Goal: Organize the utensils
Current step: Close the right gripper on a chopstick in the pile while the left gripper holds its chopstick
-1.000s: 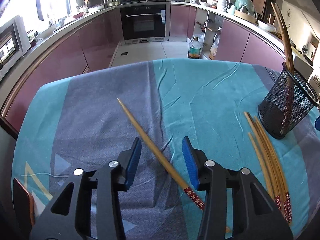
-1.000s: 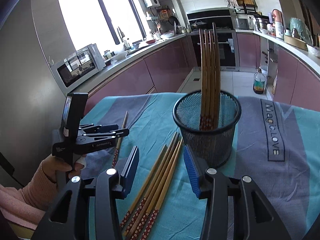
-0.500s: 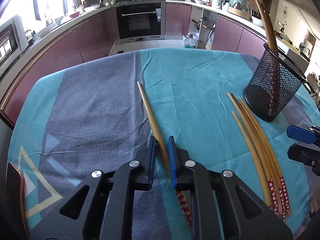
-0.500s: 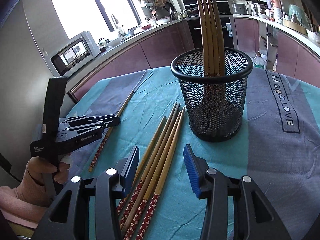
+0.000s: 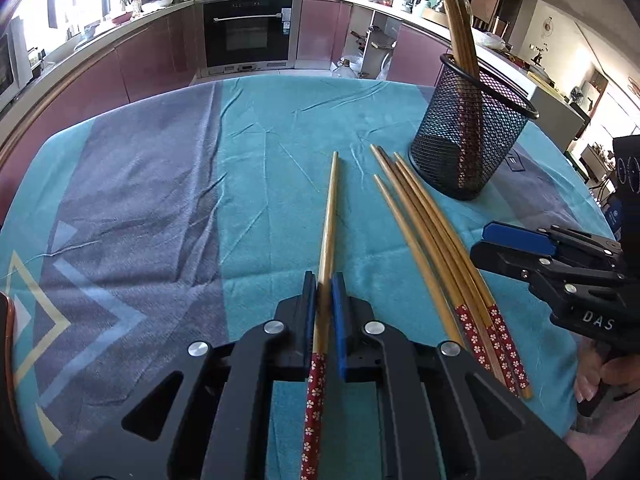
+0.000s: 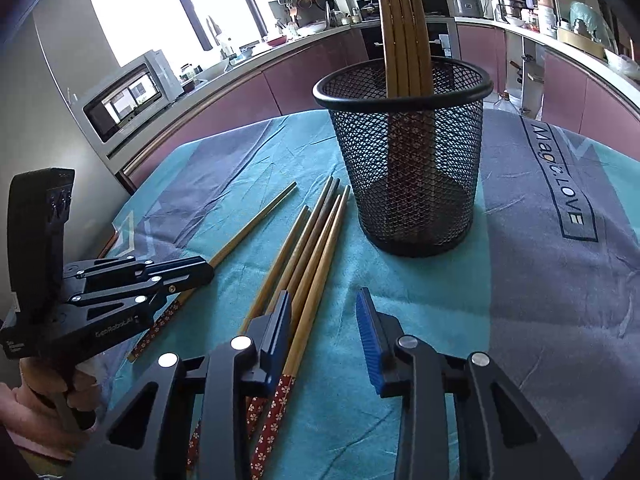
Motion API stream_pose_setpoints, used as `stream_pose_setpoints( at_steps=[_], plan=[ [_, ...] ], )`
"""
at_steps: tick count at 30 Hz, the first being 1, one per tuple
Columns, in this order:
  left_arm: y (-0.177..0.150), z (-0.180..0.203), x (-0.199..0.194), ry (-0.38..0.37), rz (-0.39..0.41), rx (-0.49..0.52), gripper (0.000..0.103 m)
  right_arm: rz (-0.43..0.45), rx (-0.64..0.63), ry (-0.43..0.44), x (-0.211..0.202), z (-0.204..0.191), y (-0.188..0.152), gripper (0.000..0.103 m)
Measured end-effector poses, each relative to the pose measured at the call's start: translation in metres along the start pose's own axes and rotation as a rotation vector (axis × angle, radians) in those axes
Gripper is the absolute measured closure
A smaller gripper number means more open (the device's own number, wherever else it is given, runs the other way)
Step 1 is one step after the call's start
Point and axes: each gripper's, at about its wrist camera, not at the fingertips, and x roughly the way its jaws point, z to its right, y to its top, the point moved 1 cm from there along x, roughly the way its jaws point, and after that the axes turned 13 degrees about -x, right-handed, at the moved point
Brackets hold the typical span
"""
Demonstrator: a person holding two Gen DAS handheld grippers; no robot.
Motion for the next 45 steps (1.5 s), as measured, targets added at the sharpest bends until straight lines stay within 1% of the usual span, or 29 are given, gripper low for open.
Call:
stream_pose_setpoints(
  at_steps=[1,4,7,10,13,16,22,26,28,30,33,35,40,43,45],
  plan=[
    [-0.001,0.001,-0.001,-0.007,-0.005,0.001,0.089,-0.002,0.0,-0.005,0.001,0.0,0.0,0.076],
    [-0.001,0.004,-0.002,-0.02,-0.01,0.012,0.082,-0.014,-0.006,-0.026,0.006,-0.001,0.002,0.079],
    [0.003,0.003,0.0,-0.003,-0.004,0.022,0.081,-0.02,-0.017,-0.035,0.01,-0.003,0.005,0.079],
    [0.011,-0.002,0.004,0.017,-0.006,0.04,0.08,-0.025,-0.036,-0.061,0.014,-0.006,0.009,0.08],
    [0.012,0.0,0.005,0.022,-0.011,0.062,0.079,-0.035,-0.053,-0.085,0.019,-0.009,0.01,0.081],
    [0.009,0.002,0.003,0.006,-0.022,0.057,0.074,-0.037,-0.069,-0.097,0.02,-0.012,0.01,0.081],
    [-0.003,0.004,-0.003,-0.05,-0.061,0.012,0.074,-0.038,-0.071,-0.092,0.02,-0.012,0.009,0.081],
    [-0.013,0.009,-0.007,-0.084,-0.084,0.026,0.074,-0.039,-0.073,-0.09,0.019,-0.011,0.009,0.082],
    [-0.012,0.009,-0.007,-0.076,-0.076,0.036,0.074,-0.039,-0.071,-0.089,0.019,-0.009,0.01,0.083],
    [-0.007,0.006,-0.004,-0.069,-0.07,0.027,0.077,-0.038,-0.066,-0.09,0.02,-0.008,0.012,0.083],
    [0.004,0.007,0.0,-0.012,-0.031,0.054,0.076,-0.04,-0.074,-0.1,0.023,-0.009,0.015,0.083],
    [0.012,0.007,0.009,0.002,-0.033,0.065,0.076,-0.041,-0.079,-0.109,0.026,-0.009,0.018,0.083],
    [0.022,0.017,0.021,0.045,-0.004,0.126,0.076,-0.044,-0.088,-0.126,0.032,-0.009,0.024,0.083],
    [0.028,0.021,0.026,0.05,-0.002,0.14,0.077,-0.047,-0.096,-0.136,0.036,-0.01,0.027,0.083],
    [0.031,0.023,0.028,0.053,-0.001,0.141,0.077,-0.047,-0.096,-0.138,0.037,-0.009,0.028,0.085]
  ],
)
